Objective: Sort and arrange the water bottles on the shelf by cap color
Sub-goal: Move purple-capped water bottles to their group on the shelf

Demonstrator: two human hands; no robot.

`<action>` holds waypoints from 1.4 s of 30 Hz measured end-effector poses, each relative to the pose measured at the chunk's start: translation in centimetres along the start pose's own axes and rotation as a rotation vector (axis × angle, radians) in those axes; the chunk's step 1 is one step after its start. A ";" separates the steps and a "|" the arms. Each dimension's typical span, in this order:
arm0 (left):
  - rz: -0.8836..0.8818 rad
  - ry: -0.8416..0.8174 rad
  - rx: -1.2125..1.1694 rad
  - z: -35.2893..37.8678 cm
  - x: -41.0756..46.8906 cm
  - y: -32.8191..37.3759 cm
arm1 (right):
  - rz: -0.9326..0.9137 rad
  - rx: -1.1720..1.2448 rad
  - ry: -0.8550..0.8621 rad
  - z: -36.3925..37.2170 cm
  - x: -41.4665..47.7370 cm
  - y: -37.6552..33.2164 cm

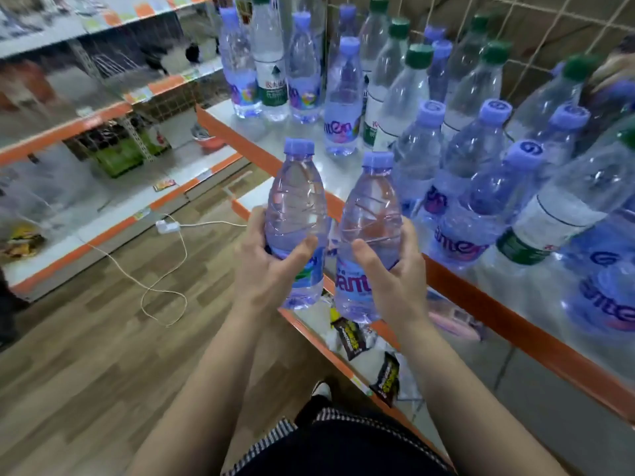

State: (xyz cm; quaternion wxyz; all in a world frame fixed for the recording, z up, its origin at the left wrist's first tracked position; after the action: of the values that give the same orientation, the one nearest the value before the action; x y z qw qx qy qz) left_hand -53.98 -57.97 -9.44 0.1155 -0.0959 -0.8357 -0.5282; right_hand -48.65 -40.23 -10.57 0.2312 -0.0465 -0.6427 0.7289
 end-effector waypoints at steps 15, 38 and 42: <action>0.200 -0.086 -0.063 2.2 21.0 -4.2 | -0.185 -0.065 0.249 8.2 13.6 1.8; 0.364 -0.530 -0.246 8.3 30.0 -7.9 | -0.229 -0.362 0.579 10.1 17.5 5.7; 0.371 -0.565 -0.265 8.4 29.6 -8.1 | -0.178 -0.375 0.574 9.8 17.0 5.8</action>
State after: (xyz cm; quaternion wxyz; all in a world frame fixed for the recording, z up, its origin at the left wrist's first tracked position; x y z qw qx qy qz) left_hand -85.26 -52.63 -11.18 -0.0394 -0.4022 -0.7274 -0.5545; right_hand -68.94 -42.80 -10.56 0.4524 -0.2352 -0.6757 0.5324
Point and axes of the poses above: each hand's wrist, its own x-axis towards the middle knuckle, its own z-axis out of the palm, y = z × x, the point moved 3 cm from there along x, towards the middle knuckle, and after that the axes turned 14 degrees about x, right-handed, at the moved point
